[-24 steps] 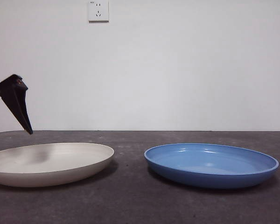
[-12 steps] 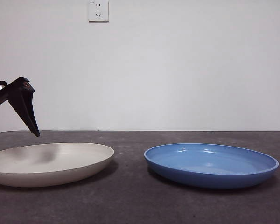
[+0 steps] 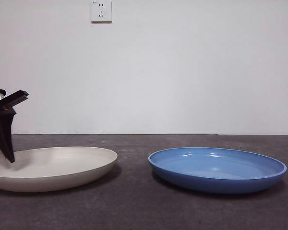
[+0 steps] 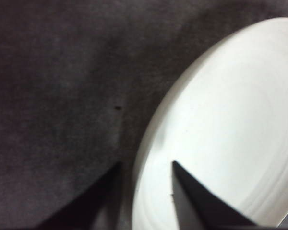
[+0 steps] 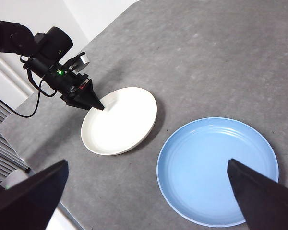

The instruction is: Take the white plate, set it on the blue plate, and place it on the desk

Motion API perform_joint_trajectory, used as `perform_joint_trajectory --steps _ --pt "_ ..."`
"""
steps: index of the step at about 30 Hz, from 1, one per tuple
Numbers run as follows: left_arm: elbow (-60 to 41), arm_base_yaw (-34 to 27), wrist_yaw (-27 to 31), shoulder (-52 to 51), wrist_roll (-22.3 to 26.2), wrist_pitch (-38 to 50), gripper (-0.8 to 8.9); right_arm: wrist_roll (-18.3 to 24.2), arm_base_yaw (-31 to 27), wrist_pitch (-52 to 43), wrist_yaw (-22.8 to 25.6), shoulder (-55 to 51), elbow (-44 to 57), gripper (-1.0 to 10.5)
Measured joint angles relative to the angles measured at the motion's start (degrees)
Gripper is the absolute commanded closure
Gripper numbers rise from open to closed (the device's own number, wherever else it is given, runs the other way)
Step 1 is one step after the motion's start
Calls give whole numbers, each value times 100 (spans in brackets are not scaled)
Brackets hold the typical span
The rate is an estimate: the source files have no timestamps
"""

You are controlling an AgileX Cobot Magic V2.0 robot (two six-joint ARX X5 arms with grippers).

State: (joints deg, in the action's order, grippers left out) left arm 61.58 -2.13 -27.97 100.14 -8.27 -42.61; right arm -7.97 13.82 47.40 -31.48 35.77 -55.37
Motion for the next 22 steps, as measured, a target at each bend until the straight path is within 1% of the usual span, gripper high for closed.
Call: perform_joint_trajectory --steps 3,13,18,22 --pt "0 0 24 0 0 4 799 0 0 0 0 0 0 262" --pt "15 0 59 0 2 0 799 0 0 0 0 0 0 263" --pt "323 7 63 -4 2 -315 798 -48 0 13 0 0 -2 263" --pt "837 111 66 -46 0 -809 798 -92 0 212 13 2 -122 263"
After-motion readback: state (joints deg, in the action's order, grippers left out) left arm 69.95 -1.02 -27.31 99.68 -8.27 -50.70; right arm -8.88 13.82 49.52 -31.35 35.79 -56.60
